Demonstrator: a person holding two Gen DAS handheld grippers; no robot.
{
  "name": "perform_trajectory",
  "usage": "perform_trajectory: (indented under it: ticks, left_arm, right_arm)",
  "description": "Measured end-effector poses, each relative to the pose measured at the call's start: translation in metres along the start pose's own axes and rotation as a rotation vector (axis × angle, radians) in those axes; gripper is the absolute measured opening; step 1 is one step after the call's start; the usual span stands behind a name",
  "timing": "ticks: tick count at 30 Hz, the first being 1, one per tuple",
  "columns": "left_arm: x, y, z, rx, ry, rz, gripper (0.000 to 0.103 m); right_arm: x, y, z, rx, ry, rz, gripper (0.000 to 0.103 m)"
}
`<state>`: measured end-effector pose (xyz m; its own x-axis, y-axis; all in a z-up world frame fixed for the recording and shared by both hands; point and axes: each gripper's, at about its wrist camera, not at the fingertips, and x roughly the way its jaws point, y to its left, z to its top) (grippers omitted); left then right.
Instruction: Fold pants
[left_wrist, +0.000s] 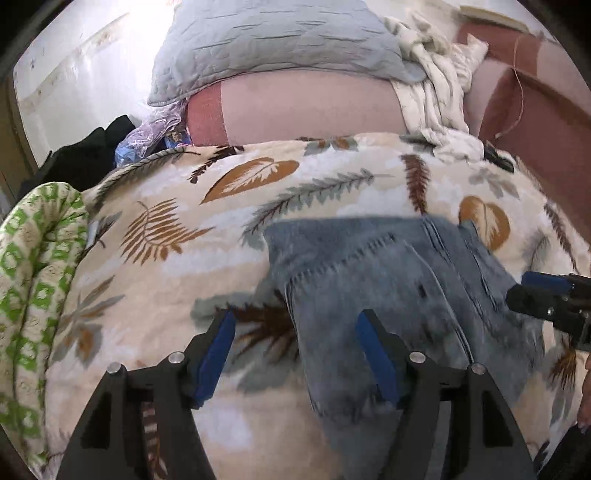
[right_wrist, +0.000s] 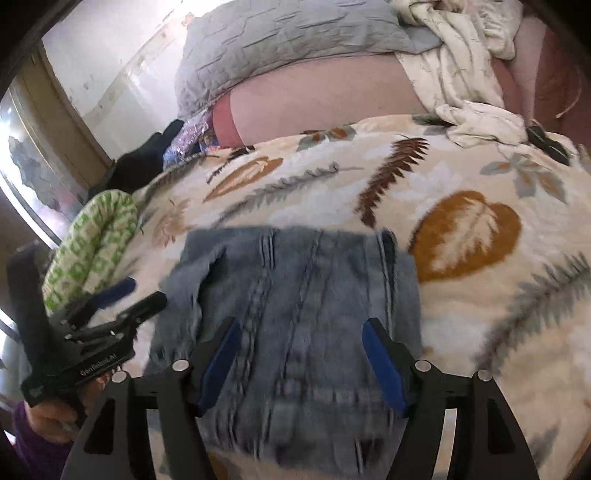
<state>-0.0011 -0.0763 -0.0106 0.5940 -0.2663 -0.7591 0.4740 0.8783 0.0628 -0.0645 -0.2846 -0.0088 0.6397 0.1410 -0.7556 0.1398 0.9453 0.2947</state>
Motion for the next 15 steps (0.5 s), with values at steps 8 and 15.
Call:
perform_trajectory:
  ticks: [8, 15]
  left_arm:
    - [-0.016, -0.014, -0.053, 0.058, 0.018, 0.051, 0.071]
    - [-0.005, -0.009, -0.063, 0.026, 0.045, 0.025, 0.072]
  right_arm:
    - [-0.002, 0.017, -0.039, -0.105, 0.033, -0.124, 0.076]
    - [0.008, 0.015, -0.047, -0.109, 0.061, -0.166, 0.084]
